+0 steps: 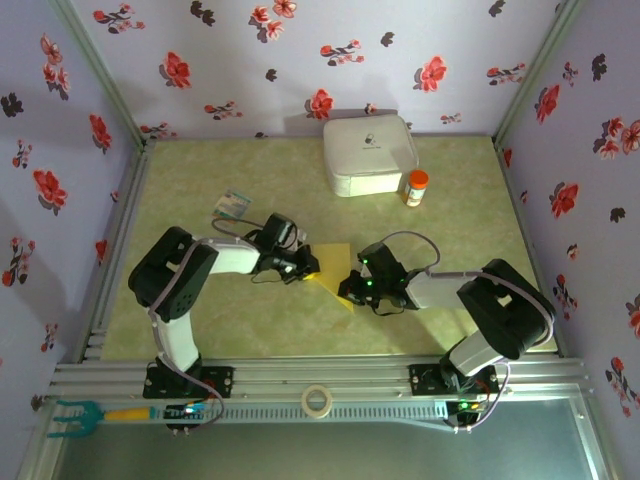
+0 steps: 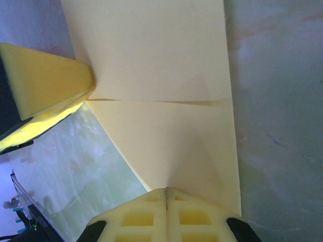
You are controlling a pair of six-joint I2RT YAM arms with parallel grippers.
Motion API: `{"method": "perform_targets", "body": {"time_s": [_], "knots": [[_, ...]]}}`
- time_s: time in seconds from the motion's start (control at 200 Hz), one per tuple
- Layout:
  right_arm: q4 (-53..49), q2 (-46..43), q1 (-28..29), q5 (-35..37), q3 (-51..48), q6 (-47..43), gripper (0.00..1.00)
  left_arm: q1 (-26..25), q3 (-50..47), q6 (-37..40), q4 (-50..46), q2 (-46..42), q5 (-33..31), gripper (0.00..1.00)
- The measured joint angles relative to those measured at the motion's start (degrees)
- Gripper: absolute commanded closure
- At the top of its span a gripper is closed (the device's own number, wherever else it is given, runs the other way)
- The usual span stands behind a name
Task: Fold a paper plane with a square sheet of paper (pick it up from the middle)
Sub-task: Third fold the triangle at the center of the table.
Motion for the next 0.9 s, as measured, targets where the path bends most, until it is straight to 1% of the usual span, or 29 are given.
{"method": "perform_targets", "body": {"time_s": [0.105,0.245,0.34,0.49,0.675,0.76,0.9], "knots": [[0.0,0.0,0.0,0.0,0.0,0.0,1.00,1.2,-0.1,1.3,-1.3,-0.7,-0.6,1.00],[0.0,0.0,0.0,0.1,0.0,0.0,1.00,2.8,-0.2,2.8,-4.8,-3.1,-3.7,1.00],[0.0,0.0,0.0,0.1,0.0,0.0,1.00,2.9,-0.2,3.0,-6.0,-5.5,-4.9,1.00],[0.0,0.0,0.0,0.1,0.0,0.0,1.00,-0.1,-0.1,3.1,-5.2,-8.3,-5.0,1.00],[0.0,0.0,0.0,0.0,0.0,0.0,1.00,-5.0,0.0,1.8,-1.4,-5.4,-3.0,1.00],[0.0,0.0,0.0,0.0,0.0,0.0,1.00,-6.0,0.1,0.9,-0.3,-3.1,-2.2,1.00],[0.0,0.0,0.0,0.0,0.0,0.0,1.00,-6.0,0.1,0.1,0.0,-0.5,-2.1,1.00]]}}
